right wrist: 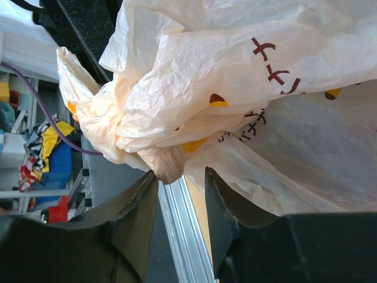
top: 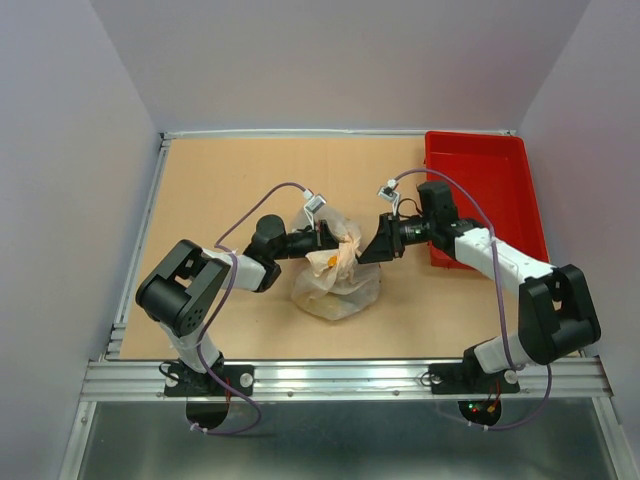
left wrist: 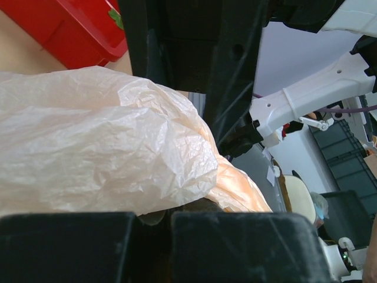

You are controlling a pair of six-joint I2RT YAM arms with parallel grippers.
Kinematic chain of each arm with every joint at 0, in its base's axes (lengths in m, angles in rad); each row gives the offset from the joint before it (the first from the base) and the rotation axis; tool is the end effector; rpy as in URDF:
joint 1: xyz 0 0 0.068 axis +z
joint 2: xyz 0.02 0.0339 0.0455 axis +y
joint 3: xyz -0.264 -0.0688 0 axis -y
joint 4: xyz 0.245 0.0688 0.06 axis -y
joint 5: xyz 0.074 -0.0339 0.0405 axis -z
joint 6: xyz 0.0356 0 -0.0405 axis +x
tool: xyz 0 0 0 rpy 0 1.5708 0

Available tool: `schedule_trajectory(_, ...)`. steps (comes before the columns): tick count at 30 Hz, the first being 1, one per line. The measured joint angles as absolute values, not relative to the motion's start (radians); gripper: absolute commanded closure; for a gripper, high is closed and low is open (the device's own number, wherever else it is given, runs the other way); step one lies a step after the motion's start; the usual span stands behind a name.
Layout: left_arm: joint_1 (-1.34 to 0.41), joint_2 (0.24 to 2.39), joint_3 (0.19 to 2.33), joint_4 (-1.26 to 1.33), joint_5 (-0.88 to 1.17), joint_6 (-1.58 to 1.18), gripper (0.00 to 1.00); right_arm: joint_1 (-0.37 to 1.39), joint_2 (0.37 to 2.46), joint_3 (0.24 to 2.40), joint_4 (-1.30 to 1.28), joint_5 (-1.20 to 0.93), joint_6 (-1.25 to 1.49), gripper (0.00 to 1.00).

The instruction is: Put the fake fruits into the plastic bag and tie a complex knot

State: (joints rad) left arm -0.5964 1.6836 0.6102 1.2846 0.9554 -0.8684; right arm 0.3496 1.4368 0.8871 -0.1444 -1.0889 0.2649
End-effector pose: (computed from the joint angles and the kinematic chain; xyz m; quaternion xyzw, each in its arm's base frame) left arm 0.2416 -0.1992 0.2090 0.2785 0.6016 -0.6767 0.3203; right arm 0.2659 0.1305 0.2404 -0.2524 0.7645 0.5568 0.2042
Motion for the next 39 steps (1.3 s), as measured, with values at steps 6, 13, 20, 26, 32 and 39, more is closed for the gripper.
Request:
schedule_trajectory(6, -0.596, 1.684, 0.61, 1.275, 0.955, -0.853, 1.0, 0.356, 1.452, 0.887, -0.125, -1.108, 0.292, 0.64)
schedule_trajectory(13, -0.599, 1.684, 0.61, 1.285, 0.96, -0.853, 1.0, 0.356, 1.452, 0.887, -0.109, -1.098, 0.317, 0.48)
schedule_trajectory(20, -0.601, 1.684, 0.61, 1.287, 0.961, -0.853, 0.99, 0.356, 1.452, 0.889, -0.097, -1.097, 0.338, 0.58)
schedule_trajectory(26, -0.6, 1.684, 0.61, 1.288, 0.956, -0.851, 0.99, 0.357, 1.452, 0.905, -0.097, -1.109, 0.352, 0.75)
schedule_trajectory(32, -0.598, 1.684, 0.61, 1.29, 0.957, -0.849, 0.95, 0.36, 1.452, 0.908, -0.094, -1.117, 0.36, 0.92)
schedule_trajectory(39, -0.598, 1.672, 0.61, 1.268, 0.957, -0.834, 0.71, 0.36, 1.452, 0.908, -0.093, -1.126, 0.363, 1.0)
